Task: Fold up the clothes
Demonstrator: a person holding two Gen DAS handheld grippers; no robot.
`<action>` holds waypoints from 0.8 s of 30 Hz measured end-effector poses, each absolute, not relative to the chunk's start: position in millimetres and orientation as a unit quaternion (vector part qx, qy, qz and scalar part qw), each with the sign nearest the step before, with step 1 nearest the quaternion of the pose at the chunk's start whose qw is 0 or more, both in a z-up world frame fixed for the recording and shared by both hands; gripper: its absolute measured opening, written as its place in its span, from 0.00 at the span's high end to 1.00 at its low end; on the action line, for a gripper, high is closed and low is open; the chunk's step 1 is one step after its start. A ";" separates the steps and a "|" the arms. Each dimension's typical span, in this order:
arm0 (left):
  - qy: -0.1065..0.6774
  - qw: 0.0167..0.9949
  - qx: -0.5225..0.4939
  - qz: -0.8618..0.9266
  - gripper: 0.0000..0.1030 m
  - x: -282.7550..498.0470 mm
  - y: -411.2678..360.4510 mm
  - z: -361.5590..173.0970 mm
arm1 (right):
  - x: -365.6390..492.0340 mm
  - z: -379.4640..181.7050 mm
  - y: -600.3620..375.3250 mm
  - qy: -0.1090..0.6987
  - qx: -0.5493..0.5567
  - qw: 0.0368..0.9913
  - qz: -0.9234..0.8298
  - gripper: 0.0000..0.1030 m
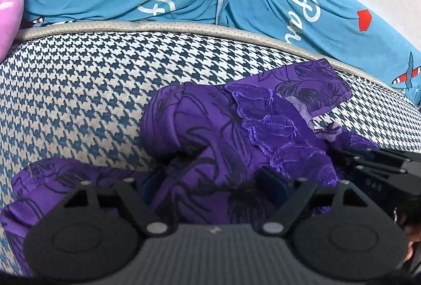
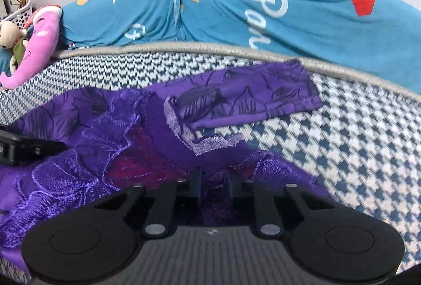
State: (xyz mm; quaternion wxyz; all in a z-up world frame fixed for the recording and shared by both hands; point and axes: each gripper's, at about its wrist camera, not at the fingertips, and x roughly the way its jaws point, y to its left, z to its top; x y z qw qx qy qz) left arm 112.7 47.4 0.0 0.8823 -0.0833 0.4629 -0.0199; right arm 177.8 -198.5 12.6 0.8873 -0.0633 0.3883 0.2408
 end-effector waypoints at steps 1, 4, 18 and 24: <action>0.464 0.881 -0.087 -0.020 0.23 113.6 48.2 -0.4 | 177.6 15.4 -200.4 0.384 -0.061 0.889 0.241 0.81; 0.464 0.880 -0.096 -0.022 0.23 112.8 51.3 -0.7 | 178.2 22.2 -208.7 0.375 -0.043 0.893 0.243 0.59; 0.467 0.877 -0.111 -0.014 0.05 114.7 55.2 -6.5 | 190.1 5.2 -210.1 0.383 -0.050 0.893 0.233 0.15; 0.467 0.878 -0.103 -0.021 0.07 115.9 48.0 -8.4 | 186.0 -0.1 -192.0 0.376 -0.084 0.891 0.241 0.32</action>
